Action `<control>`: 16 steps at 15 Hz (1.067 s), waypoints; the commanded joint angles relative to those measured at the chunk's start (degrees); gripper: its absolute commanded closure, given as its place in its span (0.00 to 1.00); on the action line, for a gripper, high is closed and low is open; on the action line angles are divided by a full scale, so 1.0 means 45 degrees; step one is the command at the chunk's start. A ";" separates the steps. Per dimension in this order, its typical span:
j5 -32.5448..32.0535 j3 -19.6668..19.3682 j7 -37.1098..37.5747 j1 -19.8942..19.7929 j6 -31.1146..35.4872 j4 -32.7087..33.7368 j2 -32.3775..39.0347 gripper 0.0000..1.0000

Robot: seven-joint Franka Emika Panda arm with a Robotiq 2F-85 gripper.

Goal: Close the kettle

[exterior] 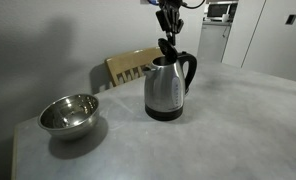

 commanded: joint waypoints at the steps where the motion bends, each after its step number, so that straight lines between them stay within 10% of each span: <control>1: -0.0399 -0.0090 -0.0850 -0.0057 0.0418 0.0392 0.0281 1.00; 16: 0.0102 0.0466 -0.1967 0.0087 -0.0393 0.1808 0.1882 1.00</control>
